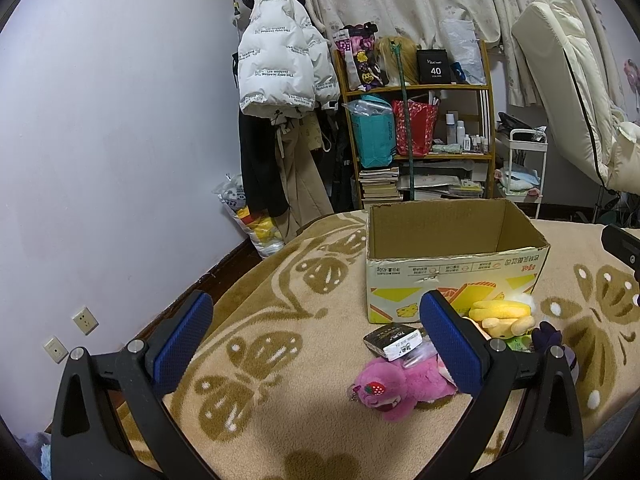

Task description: Organize soft objects

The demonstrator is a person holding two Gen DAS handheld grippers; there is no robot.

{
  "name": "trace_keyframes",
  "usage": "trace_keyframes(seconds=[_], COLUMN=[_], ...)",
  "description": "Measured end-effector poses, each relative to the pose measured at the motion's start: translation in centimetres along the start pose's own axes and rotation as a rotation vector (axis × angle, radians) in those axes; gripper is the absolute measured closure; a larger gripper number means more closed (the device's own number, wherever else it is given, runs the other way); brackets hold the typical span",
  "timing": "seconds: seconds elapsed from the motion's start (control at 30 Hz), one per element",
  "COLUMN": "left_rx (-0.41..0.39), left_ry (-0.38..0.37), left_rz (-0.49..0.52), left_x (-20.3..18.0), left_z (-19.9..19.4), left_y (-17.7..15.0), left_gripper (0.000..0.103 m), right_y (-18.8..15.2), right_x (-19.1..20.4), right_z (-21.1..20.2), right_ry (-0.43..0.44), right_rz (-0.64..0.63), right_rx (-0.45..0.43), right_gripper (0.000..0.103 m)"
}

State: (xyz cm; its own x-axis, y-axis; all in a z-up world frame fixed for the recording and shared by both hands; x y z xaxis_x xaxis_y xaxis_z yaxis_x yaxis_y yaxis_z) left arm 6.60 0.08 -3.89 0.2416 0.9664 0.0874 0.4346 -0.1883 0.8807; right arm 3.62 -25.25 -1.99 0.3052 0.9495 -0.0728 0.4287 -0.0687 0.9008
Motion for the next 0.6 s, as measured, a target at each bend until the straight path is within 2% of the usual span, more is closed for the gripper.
trace_keyframes(seconds=[0.13, 0.27, 0.6], left_rx=[0.012, 0.03, 0.113], left_ry=[0.004, 0.0, -0.028], left_rz=[0.003, -0.002, -0.008], left_x=[0.1, 0.2, 0.1], left_z=[0.3, 0.6, 2.9], left_y=[-0.3, -0.3, -0.4], left_gripper=[0.001, 0.001, 0.001], right_y=[-0.1, -1.7, -3.4], right_x=[0.1, 1.2, 1.4], right_z=[0.0, 0.4, 2.8], right_ry=[0.001, 0.008, 0.032], right_rz=[-0.001, -0.02, -0.02], right_rx=[0.002, 0.013, 0.152], right_gripper=[0.0, 0.0, 0.0])
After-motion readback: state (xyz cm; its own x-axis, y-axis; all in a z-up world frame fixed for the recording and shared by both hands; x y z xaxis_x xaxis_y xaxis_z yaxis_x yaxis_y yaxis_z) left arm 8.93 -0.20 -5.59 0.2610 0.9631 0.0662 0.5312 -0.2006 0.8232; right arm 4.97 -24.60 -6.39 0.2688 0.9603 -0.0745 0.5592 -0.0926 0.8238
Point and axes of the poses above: each gripper's, at about its wrist camera, not at the fingertips, and z roughly the way its jaws point, x to its left, y to its top, the point moved 7 cm from there along z, roughly the way its jaws point, and after that the axes turned 11 degrees about -y, right-handed, at the moved point
